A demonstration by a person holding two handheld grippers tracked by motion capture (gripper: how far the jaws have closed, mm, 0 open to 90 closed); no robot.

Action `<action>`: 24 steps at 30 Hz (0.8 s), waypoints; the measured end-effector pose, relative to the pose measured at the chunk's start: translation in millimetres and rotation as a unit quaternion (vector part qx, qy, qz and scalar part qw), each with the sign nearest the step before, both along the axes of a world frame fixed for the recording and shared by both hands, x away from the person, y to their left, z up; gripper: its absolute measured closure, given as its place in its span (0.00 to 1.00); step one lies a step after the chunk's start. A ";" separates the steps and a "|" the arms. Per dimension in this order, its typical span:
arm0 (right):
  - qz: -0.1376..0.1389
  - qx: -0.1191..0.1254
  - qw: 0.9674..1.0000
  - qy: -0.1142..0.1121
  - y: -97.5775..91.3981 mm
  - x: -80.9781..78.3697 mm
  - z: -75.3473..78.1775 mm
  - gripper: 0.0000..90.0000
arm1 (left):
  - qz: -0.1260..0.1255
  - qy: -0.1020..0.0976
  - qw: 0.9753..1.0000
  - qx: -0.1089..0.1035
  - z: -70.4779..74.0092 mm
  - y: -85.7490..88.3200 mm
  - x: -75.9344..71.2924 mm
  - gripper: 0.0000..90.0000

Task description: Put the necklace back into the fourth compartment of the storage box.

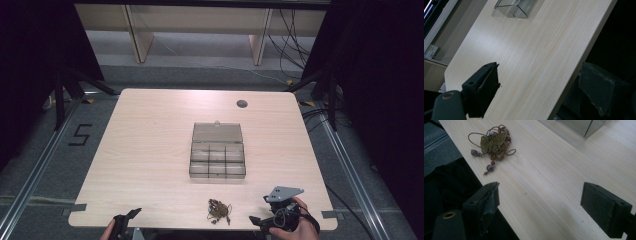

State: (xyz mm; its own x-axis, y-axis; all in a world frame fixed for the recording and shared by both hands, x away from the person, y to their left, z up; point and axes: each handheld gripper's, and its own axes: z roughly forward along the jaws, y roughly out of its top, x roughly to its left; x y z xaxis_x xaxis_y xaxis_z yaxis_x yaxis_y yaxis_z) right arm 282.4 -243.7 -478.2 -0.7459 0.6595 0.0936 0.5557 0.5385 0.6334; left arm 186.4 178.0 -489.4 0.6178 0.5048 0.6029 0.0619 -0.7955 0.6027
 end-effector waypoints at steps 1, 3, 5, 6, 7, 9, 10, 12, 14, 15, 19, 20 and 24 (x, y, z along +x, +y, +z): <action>0.000 0.000 1.000 0.000 0.0 0.0 0.0 0.18 | 0.000 0.000 1.000 0.000 0.0 0.0 0.0 0.17; 0.000 0.008 1.000 -0.004 2.7 0.1 -0.1 0.18 | -0.007 0.011 1.000 -0.008 0.5 0.2 -0.8 0.17; 0.001 0.012 1.000 0.004 4.2 -0.2 1.1 0.18 | -0.006 0.012 1.000 -0.003 1.5 0.3 -0.5 0.17; 0.003 0.016 1.000 0.008 5.1 0.2 1.6 0.18 | -0.003 0.001 1.000 -0.011 -0.7 -0.6 -0.1 0.17; 0.006 0.016 1.000 0.003 6.0 0.6 1.7 0.18 | -0.003 0.000 1.000 -0.009 -0.8 -0.7 -0.2 0.17; 0.007 0.004 1.000 0.007 7.4 0.3 4.1 0.18 | -0.004 0.001 1.000 -0.003 0.0 -0.2 -0.2 0.17; 0.012 0.005 1.000 0.009 8.4 0.3 4.2 0.18 | -0.004 0.016 1.000 0.002 1.2 0.4 -0.5 0.17; 0.017 0.003 1.000 0.005 10.1 1.5 3.8 0.18 | -0.005 0.011 1.000 0.004 1.6 0.4 -0.5 0.17; 0.014 0.008 1.000 0.007 12.9 1.5 3.1 0.19 | -0.006 0.012 1.000 0.005 1.4 0.7 -0.4 0.17; 0.018 0.005 1.000 -0.003 13.3 2.6 1.6 0.19 | -0.007 0.012 1.000 0.008 1.9 1.1 0.1 0.17; 0.020 0.007 1.000 0.006 17.3 3.4 3.7 0.21 | -0.003 0.005 1.000 0.000 0.2 0.4 0.1 0.17; 0.025 0.002 1.000 0.012 17.9 3.4 6.0 0.21 | -0.007 0.013 1.000 0.004 1.2 1.0 0.3 0.17; 0.033 0.006 0.999 -0.003 22.2 6.2 6.0 0.22 | 0.001 0.000 1.000 0.001 0.2 0.9 0.3 0.17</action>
